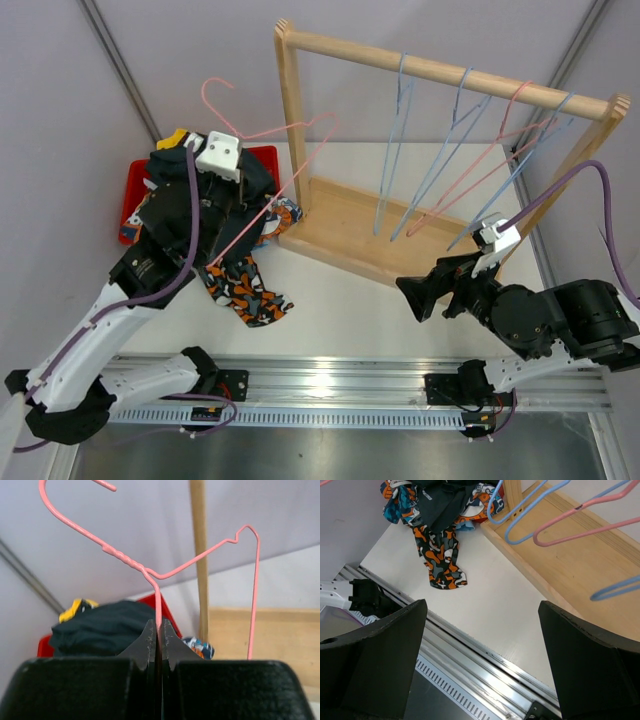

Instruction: Remove the shorts from the hanger

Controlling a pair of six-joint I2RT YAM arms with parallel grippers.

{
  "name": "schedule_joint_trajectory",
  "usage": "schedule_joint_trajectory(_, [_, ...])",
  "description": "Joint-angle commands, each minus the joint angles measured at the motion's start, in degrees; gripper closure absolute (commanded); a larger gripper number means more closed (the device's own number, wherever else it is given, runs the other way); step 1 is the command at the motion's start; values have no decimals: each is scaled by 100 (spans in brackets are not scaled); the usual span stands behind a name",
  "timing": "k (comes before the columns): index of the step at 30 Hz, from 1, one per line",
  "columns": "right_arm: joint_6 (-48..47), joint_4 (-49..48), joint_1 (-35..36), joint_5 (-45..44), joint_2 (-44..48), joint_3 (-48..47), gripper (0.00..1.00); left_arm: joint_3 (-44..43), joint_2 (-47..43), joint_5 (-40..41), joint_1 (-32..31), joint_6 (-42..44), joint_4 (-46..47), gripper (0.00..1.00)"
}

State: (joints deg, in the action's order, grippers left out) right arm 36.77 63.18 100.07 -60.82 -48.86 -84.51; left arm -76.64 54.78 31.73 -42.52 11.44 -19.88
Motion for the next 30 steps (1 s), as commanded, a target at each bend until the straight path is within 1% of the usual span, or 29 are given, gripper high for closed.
schedule_joint_trajectory(1, [304,45,47,-246,105,110,1,-385,189,-79,-273,955,1231,100])
schedule_joint_trajectory(2, [321,37,47,-264,157,136,1,-474,391,-70,-326,1078,1302,100])
schedule_joint_trajectory(3, [322,37,47,-299,192,171,1,-535,497,-70,-379,1375,1372,100])
schedule_joint_trajectory(4, [348,28,47,-308,228,206,0,-675,594,-61,-536,1552,1547,100])
schedule_joint_trajectory(6, [383,2,47,-343,350,303,1,-834,892,210,-695,2043,1880,100])
schedule_joint_trajectory(8, [366,-42,47,-352,456,417,1,-931,1095,430,-854,2465,1953,100])
schedule_joint_trajectory(9, [357,-86,47,-361,552,453,1,-1027,1296,492,-941,2616,2249,100])
schedule_joint_trajectory(11, [322,-147,47,-361,641,549,1,-1255,1516,598,-977,2993,2330,100])
schedule_joint_trajectory(14, [330,-157,47,-343,781,602,1,-1599,1939,598,-1004,3284,2419,100])
schedule_joint_trajectory(16, [418,-86,47,-334,860,637,1,-1687,2158,563,-1021,3338,2506,100])
schedule_joint_trajectory(18, [488,-51,47,-317,904,716,0,-1986,2264,440,-1021,3356,2506,100])
schedule_joint_trajectory(24, [699,54,47,-282,1107,892,1,-2793,2906,299,-1021,3391,2191,100])
schedule_joint_trajectory(28, [769,81,39,-255,1186,928,1,-2865,3178,247,-1021,3198,1954,100])
schedule_joint_trajectory(30, [805,133,39,-238,1203,919,1,-2682,3197,141,-1012,2996,1734,100])
